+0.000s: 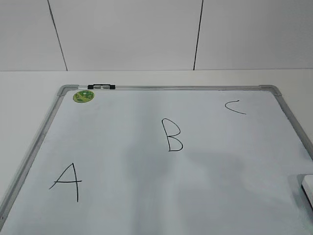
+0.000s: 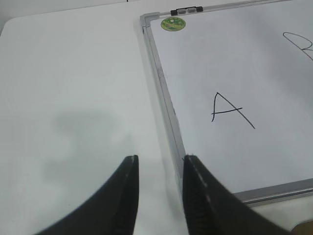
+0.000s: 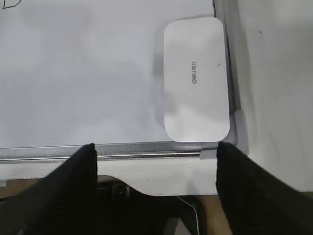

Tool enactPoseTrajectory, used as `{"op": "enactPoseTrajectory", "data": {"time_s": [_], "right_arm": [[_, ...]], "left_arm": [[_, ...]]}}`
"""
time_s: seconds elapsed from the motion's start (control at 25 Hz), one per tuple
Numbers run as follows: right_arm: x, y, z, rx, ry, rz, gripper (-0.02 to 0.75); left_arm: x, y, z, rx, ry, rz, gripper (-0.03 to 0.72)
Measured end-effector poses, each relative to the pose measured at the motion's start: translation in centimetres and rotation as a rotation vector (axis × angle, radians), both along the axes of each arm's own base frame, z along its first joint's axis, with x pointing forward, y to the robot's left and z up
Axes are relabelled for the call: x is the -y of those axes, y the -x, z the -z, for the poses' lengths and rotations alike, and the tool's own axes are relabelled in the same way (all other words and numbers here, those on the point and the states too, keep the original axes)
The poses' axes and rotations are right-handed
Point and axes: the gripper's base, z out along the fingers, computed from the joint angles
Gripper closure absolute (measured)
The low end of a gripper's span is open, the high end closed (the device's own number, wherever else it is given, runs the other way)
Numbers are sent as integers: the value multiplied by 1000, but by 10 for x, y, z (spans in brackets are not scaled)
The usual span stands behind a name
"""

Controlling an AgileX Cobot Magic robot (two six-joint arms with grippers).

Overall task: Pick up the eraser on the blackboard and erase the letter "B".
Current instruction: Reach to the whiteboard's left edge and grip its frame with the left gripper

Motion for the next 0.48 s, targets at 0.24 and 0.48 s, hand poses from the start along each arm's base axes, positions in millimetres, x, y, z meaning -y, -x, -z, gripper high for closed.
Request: {"op": "enactPoseTrajectory", "data": {"time_s": [0.24,0.48], "right_arm": [[-5,-19,8,-153,-66,4,154],[-7,-33,16,-268,-96,7,154]], "left_arm": [[-1,-7,-1,-51,8,-24,450],[3,-50,-14,-298,-12,-27,452]]}}
